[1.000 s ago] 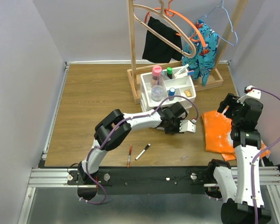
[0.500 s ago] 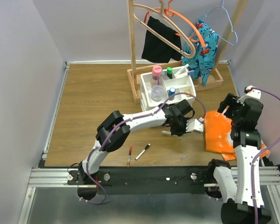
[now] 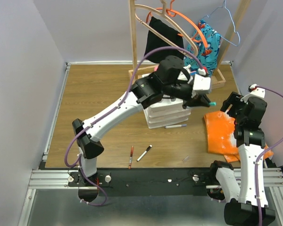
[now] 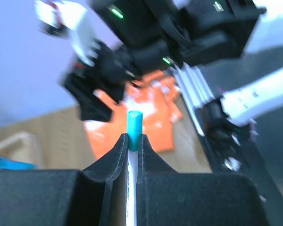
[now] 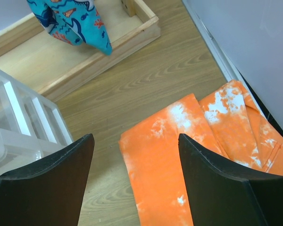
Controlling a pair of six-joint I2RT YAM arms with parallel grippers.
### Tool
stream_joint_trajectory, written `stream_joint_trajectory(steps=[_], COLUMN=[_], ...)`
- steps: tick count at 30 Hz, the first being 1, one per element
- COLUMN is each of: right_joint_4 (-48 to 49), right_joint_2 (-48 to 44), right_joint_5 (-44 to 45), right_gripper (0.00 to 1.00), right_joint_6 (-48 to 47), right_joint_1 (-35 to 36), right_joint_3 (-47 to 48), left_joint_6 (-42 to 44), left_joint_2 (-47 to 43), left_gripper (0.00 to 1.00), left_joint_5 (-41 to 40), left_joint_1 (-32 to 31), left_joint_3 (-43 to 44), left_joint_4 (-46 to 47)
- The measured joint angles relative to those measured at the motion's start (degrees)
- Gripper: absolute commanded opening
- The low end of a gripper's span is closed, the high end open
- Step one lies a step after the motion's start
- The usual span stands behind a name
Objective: Sort the stationery into containers
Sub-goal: Place the pen in the storage box.
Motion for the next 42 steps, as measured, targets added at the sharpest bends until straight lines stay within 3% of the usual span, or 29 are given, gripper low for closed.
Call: stream_joint_trajectory(steps=[7,15,30,42], right_joint_4=[0.17,0.17,0.70,1.05], right_joint_2=[0.07,0.39,2.03,2.73], right_joint_5=[0.22,0.50,1.05,1.14], right_gripper=[0.80,0.80,0.80,0.80], right_joint_6=[0.00,0.00,-0.04,-0.42], right_joint_1=[0.00,-0.28,-0.39,-0.55], right_joint_3=[1.01,1.20,1.27,1.27], left_joint_6=[-1.09,2.08,3.41,-0.70], left_joint_2=[0.79,9.31,14.56,15.89], left_gripper=[0.11,0.11,0.12,0.15], left_joint_5=[-4.35,-14.58,-18.36,-18.43], left_joint_1=[6.88,11.50,13.66,15.32], left_joint_3=[1.88,7.28,6.45,4.00], left_joint_4=[11.63,18.69,23.06,24.59])
